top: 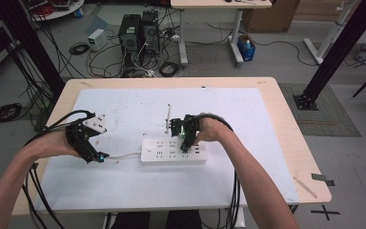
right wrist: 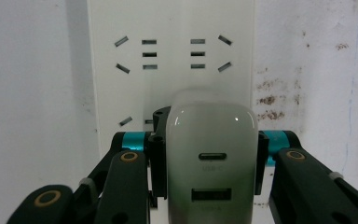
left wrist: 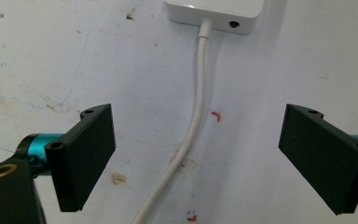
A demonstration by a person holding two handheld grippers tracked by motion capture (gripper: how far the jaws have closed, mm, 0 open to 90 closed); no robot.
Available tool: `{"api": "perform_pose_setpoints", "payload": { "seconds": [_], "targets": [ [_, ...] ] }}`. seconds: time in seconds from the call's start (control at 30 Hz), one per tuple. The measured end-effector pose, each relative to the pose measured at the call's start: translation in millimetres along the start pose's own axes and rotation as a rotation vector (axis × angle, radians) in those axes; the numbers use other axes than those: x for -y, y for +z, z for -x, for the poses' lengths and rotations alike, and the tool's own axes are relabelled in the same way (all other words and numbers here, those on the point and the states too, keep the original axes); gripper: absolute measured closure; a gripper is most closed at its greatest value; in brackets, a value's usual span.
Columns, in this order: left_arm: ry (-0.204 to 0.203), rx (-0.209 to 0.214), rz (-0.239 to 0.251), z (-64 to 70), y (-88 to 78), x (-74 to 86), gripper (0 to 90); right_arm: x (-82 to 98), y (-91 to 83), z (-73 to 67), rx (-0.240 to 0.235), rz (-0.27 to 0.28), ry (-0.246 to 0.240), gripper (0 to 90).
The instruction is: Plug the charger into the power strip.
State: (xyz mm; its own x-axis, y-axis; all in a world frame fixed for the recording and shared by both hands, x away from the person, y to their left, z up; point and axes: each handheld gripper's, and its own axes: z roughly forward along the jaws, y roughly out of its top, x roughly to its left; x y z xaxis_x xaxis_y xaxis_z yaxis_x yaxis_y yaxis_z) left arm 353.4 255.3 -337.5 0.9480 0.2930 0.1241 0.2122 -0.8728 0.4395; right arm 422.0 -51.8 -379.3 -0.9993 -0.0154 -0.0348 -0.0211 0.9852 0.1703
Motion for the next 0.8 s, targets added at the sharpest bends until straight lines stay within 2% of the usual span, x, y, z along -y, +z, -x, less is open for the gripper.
{"api": "perform_pose_setpoints", "payload": {
  "seconds": [0.03, 0.13, 0.2, 0.23, 0.37, 0.43, 0.57, 0.63, 0.67, 0.73, 0.8],
  "targets": [
    [-0.001, 0.001, 0.001, 0.2, 0.2, 0.3, 10.9, -0.1, 0.5, 1.5, -0.011, 0.001, 0.004, 62.9],
    [-0.006, 0.0, 0.002, 1.6, 0.9, 1.2, 10.9, -4.6, 1.6, -2.6, 0.013, -0.022, -0.001, 62.9],
    [0.0, 0.002, -0.005, 2.2, 0.3, 1.6, 10.8, -3.9, 1.4, -3.4, 0.021, -0.02, 0.0, 62.9],
    [-0.006, 0.002, 0.001, 2.8, 0.2, 2.1, 10.9, -1.3, 1.2, -3.9, 0.023, -0.001, 0.01, 62.8],
    [-0.003, -0.001, -0.003, 0.7, -2.2, 3.9, 10.9, 1.5, 0.8, -0.8, 0.005, 0.015, 0.007, 62.5],
    [-0.008, -0.002, -0.001, -0.2, -2.2, 4.7, 10.9, 3.7, 0.8, 0.0, -0.005, 0.038, 0.021, 62.2],
    [-0.004, -0.004, -0.003, -1.2, -3.1, 4.4, 10.8, 1.2, 0.2, -1.5, -0.004, 0.01, 0.043, 58.7],
    [-0.001, -0.004, -0.004, -1.4, -3.9, 4.0, 10.9, 2.3, -1.6, -1.8, -0.006, 0.016, 0.043, 55.9],
    [-0.003, -0.005, -0.001, -0.8, -3.3, 4.1, 10.9, 2.7, -3.4, -2.7, -0.01, 0.017, 0.053, 56.5],
    [-0.002, -0.005, -0.003, 0.0, -2.2, 3.7, 10.9, 2.9, -5.1, -4.4, 0.016, 0.019, 0.04, 61.3],
    [0.003, -0.004, -0.009, 0.3, -1.9, 3.3, 10.9, 2.4, -5.2, -5.5, 0.027, 0.015, 0.028, 62.0]
  ]
}}
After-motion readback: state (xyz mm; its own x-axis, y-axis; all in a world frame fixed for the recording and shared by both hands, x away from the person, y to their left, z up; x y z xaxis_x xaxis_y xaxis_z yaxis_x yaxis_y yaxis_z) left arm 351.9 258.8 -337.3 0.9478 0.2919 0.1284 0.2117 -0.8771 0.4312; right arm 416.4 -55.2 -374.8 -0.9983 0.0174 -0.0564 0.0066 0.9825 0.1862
